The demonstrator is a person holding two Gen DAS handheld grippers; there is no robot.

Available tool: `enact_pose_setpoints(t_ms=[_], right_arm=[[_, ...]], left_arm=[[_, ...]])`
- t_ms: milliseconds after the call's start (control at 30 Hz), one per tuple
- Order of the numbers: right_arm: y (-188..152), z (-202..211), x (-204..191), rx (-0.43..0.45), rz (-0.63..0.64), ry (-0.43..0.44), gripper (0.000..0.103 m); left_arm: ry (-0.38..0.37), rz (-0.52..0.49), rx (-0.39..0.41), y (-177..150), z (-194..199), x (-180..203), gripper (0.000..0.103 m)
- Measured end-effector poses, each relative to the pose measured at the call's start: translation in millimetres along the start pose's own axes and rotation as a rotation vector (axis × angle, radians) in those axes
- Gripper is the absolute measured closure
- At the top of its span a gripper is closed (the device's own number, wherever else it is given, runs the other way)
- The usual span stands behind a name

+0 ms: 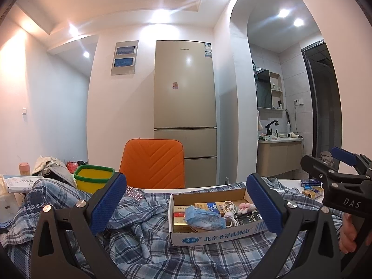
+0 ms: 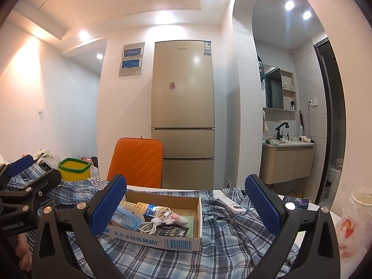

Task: Organize soft objects

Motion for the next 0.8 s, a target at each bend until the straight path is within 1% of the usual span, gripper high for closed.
enact_pose_setpoints(t_ms=[800], right_arm=[[-0.5,-0.7,-1.8,-0.005,0.001,0.0,0.0]], left_arm=[[0.003,0.005,-0.014,-3.3,-3.3,-2.1,0.0]])
Point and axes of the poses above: each gripper's, at about its wrist camera, not at the fingertips, and z roughly against the way its jaws point, x to its right, y to its top, the point moved 7 cm from there along -z, roughly the way its jaws point, and after that the axes turned 9 degrees about -x, right-handed, at the moved point
